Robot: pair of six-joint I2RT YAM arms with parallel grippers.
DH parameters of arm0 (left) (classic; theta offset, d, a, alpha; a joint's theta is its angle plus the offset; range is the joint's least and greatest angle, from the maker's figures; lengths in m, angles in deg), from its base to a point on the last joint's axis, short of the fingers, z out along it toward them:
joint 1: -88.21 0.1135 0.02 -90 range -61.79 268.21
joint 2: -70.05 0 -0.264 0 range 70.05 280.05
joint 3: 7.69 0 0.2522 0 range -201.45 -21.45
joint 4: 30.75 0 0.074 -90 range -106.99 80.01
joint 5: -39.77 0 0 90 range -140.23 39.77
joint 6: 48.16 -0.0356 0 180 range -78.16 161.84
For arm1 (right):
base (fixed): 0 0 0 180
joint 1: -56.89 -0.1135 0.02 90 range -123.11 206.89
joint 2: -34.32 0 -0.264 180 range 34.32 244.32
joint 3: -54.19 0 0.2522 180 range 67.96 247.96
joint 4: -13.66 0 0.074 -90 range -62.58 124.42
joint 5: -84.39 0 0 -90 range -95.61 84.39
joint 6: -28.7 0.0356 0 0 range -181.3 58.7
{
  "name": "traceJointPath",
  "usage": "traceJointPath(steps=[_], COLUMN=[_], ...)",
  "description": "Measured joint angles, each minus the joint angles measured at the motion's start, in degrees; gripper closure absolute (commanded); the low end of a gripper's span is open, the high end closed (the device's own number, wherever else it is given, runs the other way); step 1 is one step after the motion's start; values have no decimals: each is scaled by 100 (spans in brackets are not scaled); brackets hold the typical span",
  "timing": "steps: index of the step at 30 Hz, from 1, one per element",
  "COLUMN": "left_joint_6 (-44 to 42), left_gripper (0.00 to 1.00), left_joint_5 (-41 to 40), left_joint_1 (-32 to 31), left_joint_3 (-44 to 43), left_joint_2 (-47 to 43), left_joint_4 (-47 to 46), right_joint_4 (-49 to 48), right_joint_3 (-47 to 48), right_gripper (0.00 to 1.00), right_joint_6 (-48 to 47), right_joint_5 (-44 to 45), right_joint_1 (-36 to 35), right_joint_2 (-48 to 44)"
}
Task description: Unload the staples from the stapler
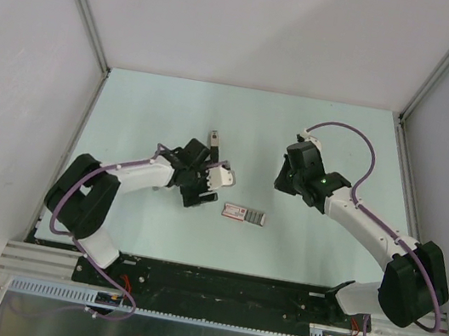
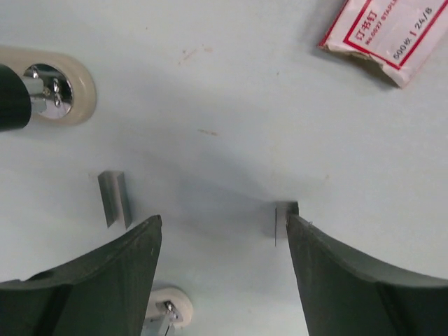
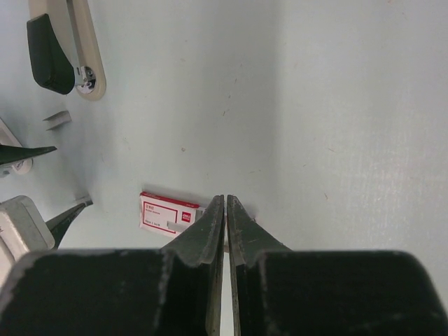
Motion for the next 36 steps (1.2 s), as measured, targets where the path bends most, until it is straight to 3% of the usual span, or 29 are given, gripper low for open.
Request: traceJointPath(steps=[5,11,23,36], left_joint_6=[-24,-59,-321,-452], left_gripper=[20,27,38,42], left_joint_5=[2,9,142,258], left_joint_1=[50,225,525,756], left_joint_3=[-481,-1075,-1526,-1954], left_joint_2=[-7,13,1222,1541], left_joint_4=[450,553,957,1152], right_joint_4=[0,0,4,-2], right_joint_3=[0,0,-2,-17], right_gripper=[91,91,91,92], right_joint_6=[-2,-2,-4,-4], right_joint_5=[-42,-83,-151,-238], right_joint_1=[11,50,149,162], right_joint_2=[0,0,0,0])
